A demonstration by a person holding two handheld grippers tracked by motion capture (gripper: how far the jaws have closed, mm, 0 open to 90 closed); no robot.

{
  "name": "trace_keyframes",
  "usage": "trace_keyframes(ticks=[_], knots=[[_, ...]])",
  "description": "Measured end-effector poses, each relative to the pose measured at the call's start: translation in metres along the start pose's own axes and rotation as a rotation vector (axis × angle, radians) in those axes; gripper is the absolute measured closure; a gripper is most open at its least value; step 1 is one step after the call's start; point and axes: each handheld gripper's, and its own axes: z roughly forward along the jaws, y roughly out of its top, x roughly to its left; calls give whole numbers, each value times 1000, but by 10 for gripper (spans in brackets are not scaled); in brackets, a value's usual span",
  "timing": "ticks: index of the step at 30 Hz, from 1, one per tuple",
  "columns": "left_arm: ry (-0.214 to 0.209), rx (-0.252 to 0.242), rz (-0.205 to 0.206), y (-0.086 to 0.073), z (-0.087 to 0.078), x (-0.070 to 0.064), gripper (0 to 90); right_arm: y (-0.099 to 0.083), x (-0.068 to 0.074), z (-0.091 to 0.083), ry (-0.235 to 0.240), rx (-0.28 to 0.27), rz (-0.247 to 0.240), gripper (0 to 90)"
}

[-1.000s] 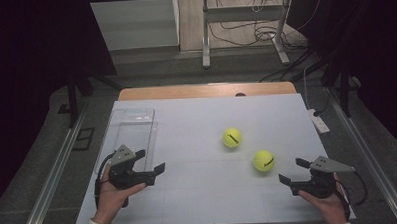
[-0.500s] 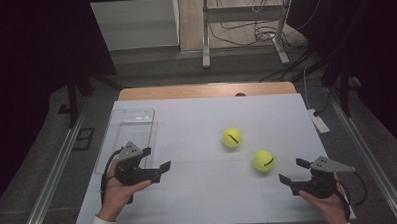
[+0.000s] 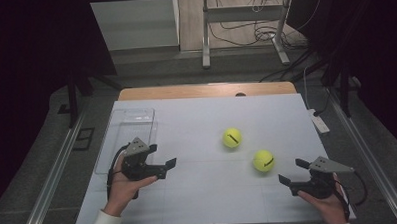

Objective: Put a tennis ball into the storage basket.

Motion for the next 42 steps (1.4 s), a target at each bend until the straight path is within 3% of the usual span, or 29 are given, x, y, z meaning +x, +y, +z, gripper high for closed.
trace_keyframes(ticks=[3,42], knots=[[-19,4,-4,2,2,-1,120,0,0,0,1,0,0,93],[-51,33,20,23,39,-7,119,-2,0,2,2,12,-7,94]])
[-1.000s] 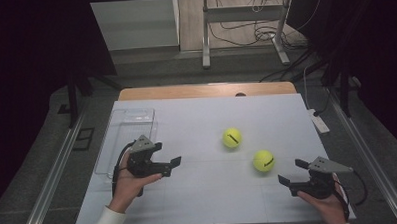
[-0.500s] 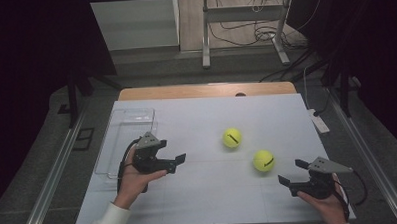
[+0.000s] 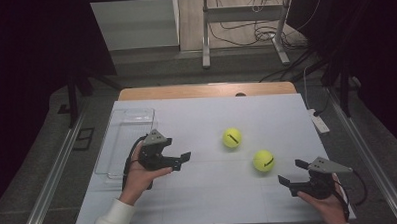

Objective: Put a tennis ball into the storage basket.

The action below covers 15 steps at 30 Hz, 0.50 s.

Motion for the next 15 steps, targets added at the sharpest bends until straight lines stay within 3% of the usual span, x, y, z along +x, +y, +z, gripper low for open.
trace_keyframes(ticks=[15], knots=[[-19,20,29,10,17,-7,118,-1,0,0,0,-1,-3,97]])
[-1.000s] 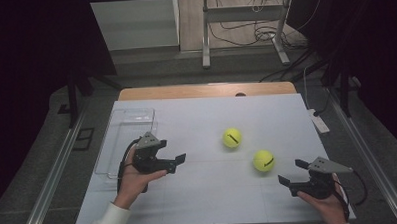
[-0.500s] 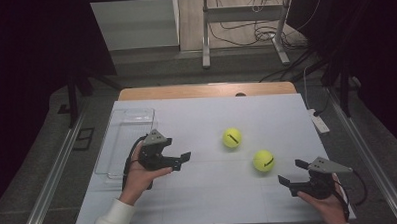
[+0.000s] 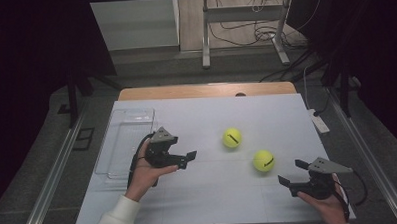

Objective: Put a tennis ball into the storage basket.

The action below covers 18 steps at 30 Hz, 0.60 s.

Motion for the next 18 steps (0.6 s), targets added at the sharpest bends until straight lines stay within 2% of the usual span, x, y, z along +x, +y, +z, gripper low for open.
trace_keyframes(ticks=[6,12,18], knots=[[-14,0,17,9,9,-4,118,0,1,0,2,-1,1,96],[-2,19,26,11,13,-6,117,0,1,0,3,-2,0,96],[-10,3,33,14,15,-7,117,-1,-1,-1,1,-2,2,96]])
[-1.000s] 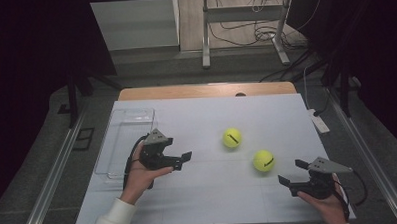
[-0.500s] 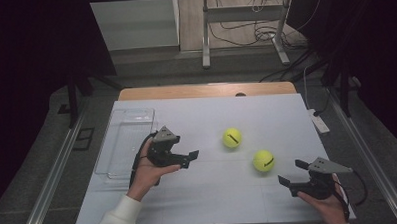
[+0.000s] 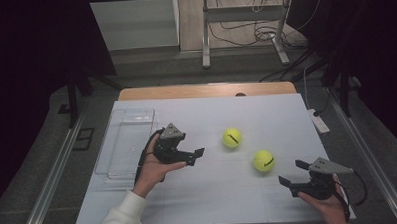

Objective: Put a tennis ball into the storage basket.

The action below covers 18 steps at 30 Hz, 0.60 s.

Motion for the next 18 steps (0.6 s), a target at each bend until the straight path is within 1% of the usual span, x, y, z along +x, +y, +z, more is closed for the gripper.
trace_keyframes(ticks=[9,12,18], knots=[[-14,4,3,7,15,-2,116,-1,0,2,-5,9,-4,96],[-20,10,11,8,19,-3,116,-1,0,2,-7,12,-4,96],[-18,22,10,10,27,-4,116,-2,-1,2,-7,15,-2,96]])
